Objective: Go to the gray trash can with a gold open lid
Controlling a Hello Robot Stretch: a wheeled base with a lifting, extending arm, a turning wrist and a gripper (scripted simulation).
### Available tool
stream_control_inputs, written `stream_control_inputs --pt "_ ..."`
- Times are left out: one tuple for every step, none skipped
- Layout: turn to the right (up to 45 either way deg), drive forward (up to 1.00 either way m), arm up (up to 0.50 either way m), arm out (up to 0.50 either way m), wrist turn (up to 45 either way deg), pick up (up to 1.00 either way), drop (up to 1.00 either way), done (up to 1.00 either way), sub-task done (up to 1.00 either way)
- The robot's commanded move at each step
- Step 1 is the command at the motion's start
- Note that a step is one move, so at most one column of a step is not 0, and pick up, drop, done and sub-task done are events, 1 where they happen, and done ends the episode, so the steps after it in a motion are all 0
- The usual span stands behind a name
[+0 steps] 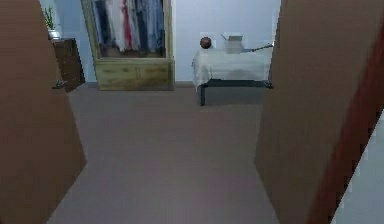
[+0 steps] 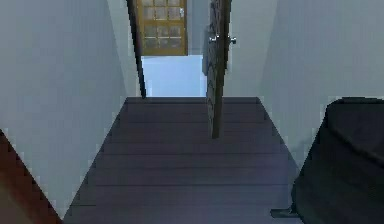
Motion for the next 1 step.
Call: stream_control_inputs --pt "-45.0 0.00 0.00 0.00 0.0 0.00 0.00 0.00 0.00"
